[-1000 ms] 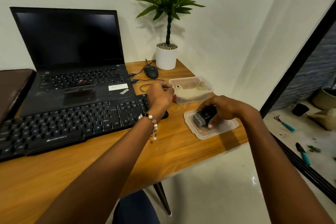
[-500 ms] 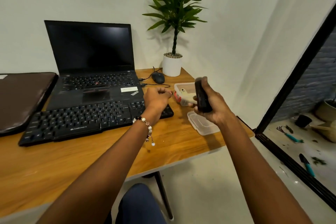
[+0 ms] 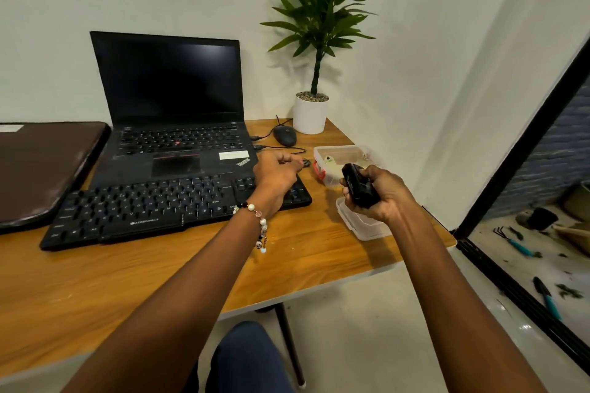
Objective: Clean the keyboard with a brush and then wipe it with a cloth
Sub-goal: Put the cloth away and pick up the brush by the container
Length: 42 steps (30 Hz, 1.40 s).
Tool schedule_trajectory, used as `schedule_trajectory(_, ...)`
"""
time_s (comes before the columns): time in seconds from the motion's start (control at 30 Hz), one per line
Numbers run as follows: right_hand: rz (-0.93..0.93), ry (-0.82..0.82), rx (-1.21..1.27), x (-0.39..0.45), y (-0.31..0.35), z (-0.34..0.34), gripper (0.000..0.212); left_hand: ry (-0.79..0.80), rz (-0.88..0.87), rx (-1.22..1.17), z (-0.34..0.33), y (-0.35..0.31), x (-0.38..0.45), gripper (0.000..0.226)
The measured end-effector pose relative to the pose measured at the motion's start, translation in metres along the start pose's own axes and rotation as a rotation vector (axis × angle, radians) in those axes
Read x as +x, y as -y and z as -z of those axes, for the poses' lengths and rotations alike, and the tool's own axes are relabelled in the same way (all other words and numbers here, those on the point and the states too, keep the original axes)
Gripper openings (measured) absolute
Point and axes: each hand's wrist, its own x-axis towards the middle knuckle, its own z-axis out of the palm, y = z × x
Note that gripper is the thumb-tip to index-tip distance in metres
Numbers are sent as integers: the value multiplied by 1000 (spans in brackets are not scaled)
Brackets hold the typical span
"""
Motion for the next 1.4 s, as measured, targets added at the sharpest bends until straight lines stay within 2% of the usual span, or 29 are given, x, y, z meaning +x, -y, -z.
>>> schedule_trajectory(0.07, -8, 18, 117, 4, 8, 5, 22, 0, 4, -1, -1, 0, 4, 8)
schedule_trajectory(0.2, 14, 62, 357, 20, 30, 12, 37, 3, 17, -17, -6, -3, 13, 13)
schedule_trajectory(0.3, 52, 53, 330, 33, 48, 7, 39, 1, 30, -25, -9, -6, 20, 10)
schedule_trajectory(0.4, 135, 21, 8, 52, 62, 1, 36, 7, 30, -39, -10, -5, 27, 9)
schedule_trajectory(0.5, 439, -114, -602, 74, 73, -5, 27, 7, 34, -42, -11, -3, 34, 12)
schedule_trajectory(0.57, 574, -91, -1001, 90, 78, -6, 36, 8, 35, -34, -12, -2, 37, 12)
schedule_trajectory(0.67, 562, -23, -1395, 112, 80, -8, 51, 22, 34, -35, -14, -1, 40, 14)
schedule_trajectory(0.77, 506, -2, -1605, 132, 76, -6, 54, 66, 17, -33, -18, 0, 40, 17)
schedule_trajectory(0.93, 383, 88, -1582, 140, 74, -4, 49, 112, 7, 11, -24, -2, 35, 8)
schedule_trajectory(1.07, 459, 38, -1295, 124, 83, 1, 48, 190, 5, 72, -27, -1, 27, 7)
schedule_trajectory(1.17, 606, -135, -1019, 103, 85, 14, 34, 279, -2, 162, -33, -1, 17, 5)
schedule_trajectory(1.23, 678, -312, -957, 92, 81, 29, 20, 339, 14, 208, -42, 3, 8, 3)
schedule_trajectory(1.33, 668, -585, -1036, 86, 69, 62, 8, 349, 30, 318, -56, 15, -4, 9)
schedule_trajectory(1.4, 504, -691, -1227, 86, 60, 83, 15, 304, 26, 413, -64, 24, -8, 17)
